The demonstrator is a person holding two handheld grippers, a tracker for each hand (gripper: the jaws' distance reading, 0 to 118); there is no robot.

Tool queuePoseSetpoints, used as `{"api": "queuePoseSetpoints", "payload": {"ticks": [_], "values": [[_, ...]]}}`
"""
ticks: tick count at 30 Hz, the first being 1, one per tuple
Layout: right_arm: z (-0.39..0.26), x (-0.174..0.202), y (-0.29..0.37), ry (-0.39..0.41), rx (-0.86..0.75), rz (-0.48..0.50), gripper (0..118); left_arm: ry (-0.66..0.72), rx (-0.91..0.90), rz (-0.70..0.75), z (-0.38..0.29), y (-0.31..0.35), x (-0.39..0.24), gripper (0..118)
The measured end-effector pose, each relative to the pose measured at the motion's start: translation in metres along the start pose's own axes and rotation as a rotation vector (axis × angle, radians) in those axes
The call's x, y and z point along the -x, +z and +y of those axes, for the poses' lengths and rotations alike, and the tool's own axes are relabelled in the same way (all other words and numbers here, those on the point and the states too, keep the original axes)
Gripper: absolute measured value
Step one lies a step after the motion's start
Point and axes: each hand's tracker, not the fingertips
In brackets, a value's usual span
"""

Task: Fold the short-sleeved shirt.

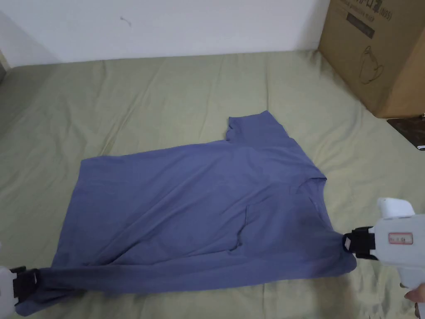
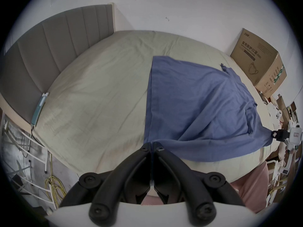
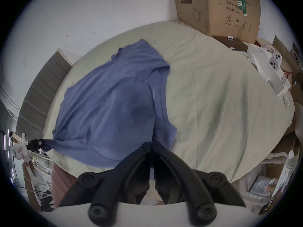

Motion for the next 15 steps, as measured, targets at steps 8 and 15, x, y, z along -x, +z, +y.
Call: {"api": "queuePoseSetpoints", "payload": {"ticks": [8, 15], "values": [[0.086, -0.008, -0.022, -0.082, -0.067, 0.012, 4, -0.111, -0.076, 0.025, 0.090, -0.025, -0.011, 1], [0.099, -0.003, -0.082, -0.111, 0.027, -0.084, 38, -0.234, 0.044, 0.119, 0.106, -0.101, -0.031, 80]]}}
